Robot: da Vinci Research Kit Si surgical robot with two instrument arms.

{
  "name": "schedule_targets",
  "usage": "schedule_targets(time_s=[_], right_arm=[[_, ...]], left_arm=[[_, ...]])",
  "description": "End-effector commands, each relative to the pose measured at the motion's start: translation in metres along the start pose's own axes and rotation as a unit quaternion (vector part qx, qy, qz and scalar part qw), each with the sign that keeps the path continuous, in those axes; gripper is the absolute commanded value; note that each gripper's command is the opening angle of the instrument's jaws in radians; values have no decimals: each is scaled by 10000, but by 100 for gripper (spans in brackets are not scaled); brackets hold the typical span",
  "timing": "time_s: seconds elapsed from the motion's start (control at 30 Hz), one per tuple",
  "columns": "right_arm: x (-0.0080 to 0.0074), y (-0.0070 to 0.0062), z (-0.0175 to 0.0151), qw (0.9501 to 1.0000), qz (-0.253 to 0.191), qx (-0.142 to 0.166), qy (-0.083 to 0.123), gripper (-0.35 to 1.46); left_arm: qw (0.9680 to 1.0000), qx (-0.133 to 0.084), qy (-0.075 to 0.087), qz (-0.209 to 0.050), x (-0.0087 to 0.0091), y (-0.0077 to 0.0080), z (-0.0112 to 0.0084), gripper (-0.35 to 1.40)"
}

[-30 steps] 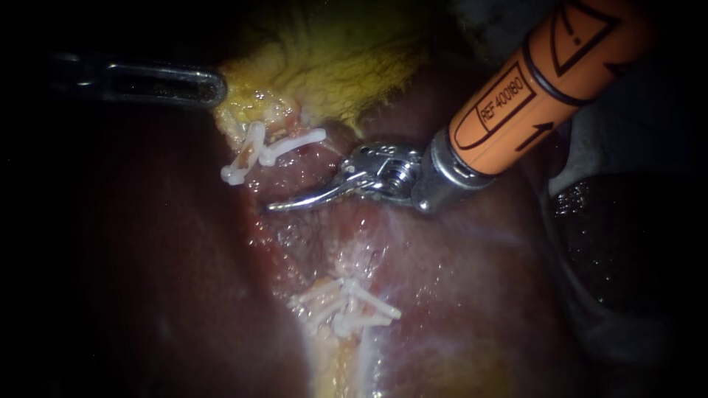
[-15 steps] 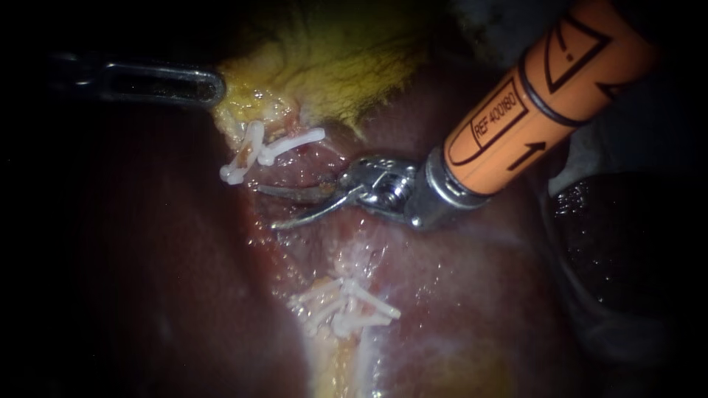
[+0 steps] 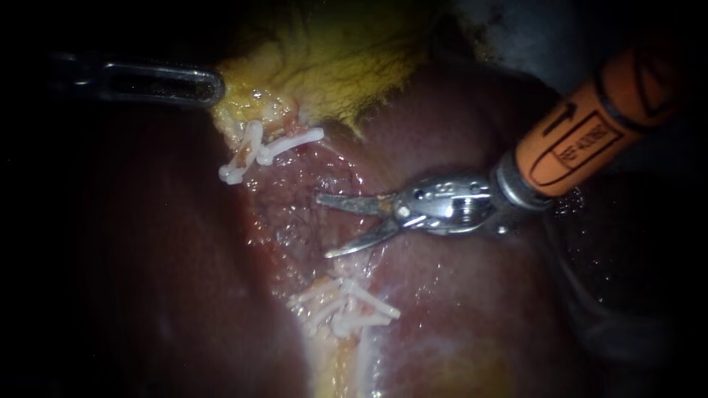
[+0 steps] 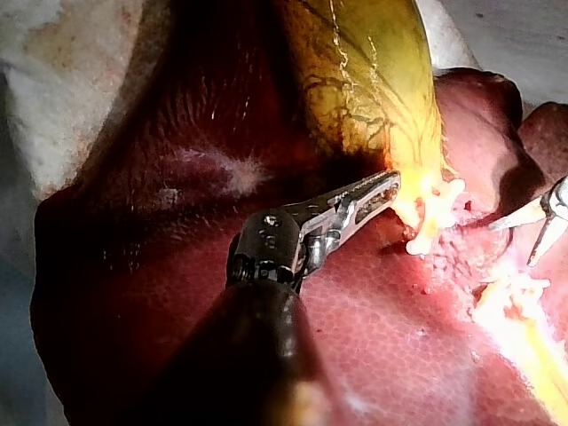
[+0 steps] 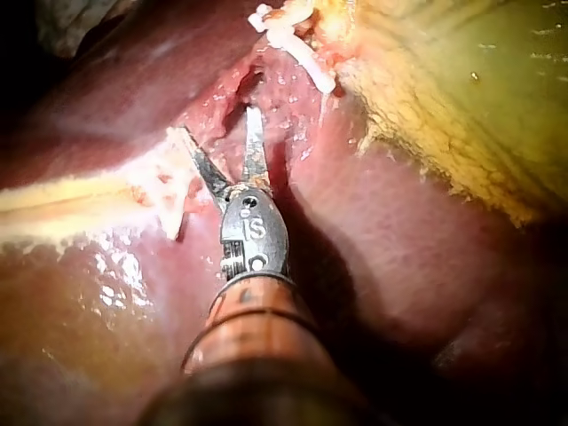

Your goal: Go back from the cut right tube

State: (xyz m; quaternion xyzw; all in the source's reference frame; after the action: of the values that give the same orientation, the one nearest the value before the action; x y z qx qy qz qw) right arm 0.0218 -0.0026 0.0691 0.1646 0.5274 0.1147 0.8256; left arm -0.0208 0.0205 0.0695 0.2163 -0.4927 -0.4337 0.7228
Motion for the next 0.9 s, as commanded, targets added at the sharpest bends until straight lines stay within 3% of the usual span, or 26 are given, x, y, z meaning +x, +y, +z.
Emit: schedule_targets(time_s=[0.03,0.17,0.23,0.43,0.5,0.9], right_arm=[[2,-3,-7,10000,-41,-52,-24,143],[13,-9,-37,9992,-242,-306,-131,143],[20,-10,-53,9981,-360,-401,-295,143],[34,-8,-89,9922,-491,-486,-1038,140],[36,-7,-98,9907,-505,-503,-1162,138],[31,-9,-120,9877,-376,-655,-1372,140]], left_arm=[[10000,0,0,0,0,0,0,-35],[10000,-1,-1,0,0,0,0,-35],[10000,-1,-1,0,0,-1,0,-35],[10000,-2,-1,0,0,-1,0,-35],[10000,-3,-2,0,0,-1,1,-35],[10000,-43,-21,75,6,-4,15,-35]])
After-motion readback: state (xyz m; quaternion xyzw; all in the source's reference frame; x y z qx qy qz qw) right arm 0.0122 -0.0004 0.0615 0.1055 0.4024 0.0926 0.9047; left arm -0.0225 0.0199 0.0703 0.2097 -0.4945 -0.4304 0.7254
